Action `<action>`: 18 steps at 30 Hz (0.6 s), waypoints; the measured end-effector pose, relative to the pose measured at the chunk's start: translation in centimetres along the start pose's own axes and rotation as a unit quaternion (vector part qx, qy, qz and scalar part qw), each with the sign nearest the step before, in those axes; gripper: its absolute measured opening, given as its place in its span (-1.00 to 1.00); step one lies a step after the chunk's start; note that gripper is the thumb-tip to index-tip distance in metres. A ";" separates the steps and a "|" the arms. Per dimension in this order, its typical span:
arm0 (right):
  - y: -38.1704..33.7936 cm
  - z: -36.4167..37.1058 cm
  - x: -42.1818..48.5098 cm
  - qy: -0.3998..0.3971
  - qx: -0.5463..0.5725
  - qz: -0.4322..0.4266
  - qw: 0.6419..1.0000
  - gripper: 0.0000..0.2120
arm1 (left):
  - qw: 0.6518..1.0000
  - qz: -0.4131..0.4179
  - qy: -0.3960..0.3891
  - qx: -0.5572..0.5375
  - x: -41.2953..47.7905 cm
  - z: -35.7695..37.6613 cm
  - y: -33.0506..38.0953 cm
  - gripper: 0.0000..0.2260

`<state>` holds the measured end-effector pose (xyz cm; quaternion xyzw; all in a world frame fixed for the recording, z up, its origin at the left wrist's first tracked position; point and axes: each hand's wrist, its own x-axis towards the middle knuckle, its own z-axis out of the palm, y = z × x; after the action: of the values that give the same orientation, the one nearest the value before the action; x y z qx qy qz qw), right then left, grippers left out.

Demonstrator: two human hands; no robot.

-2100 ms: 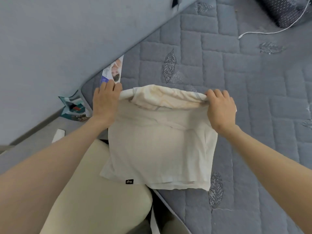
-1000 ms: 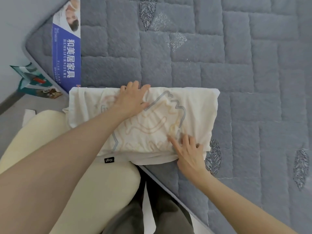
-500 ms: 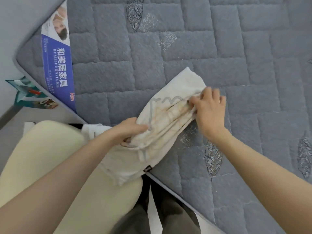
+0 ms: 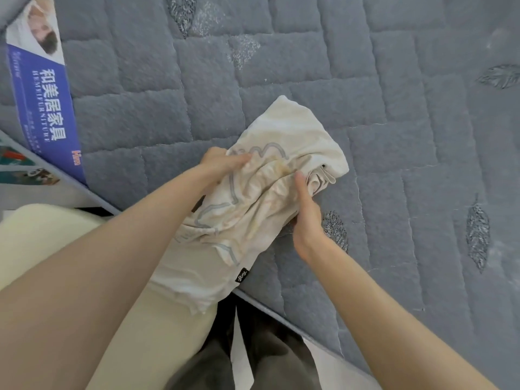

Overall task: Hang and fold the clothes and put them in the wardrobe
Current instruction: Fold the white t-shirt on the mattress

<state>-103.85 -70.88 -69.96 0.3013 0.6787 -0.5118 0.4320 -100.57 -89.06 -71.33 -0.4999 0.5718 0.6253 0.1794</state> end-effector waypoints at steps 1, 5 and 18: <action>-0.2 0.1 -0.1 -0.003 -0.026 -0.003 1.000 0.00 | 1.000 0.006 0.003 0.005 -0.2 -0.1 0.1 -0.69; -1.7 0.7 -0.7 0.010 -0.021 -0.015 1.000 -0.51 | 0.998 0.059 0.009 -0.021 -2.1 -0.6 1.0 -0.89; -15.7 4.8 -13.5 -0.198 -0.155 -0.207 0.945 -0.28 | 0.949 0.204 0.224 -0.086 -17.3 -14.9 7.1 -0.34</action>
<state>-109.88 -79.69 -51.51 -0.0240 0.6977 -0.5278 0.4837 -92.38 -98.35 -50.87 -0.5132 0.6309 0.5674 -0.1288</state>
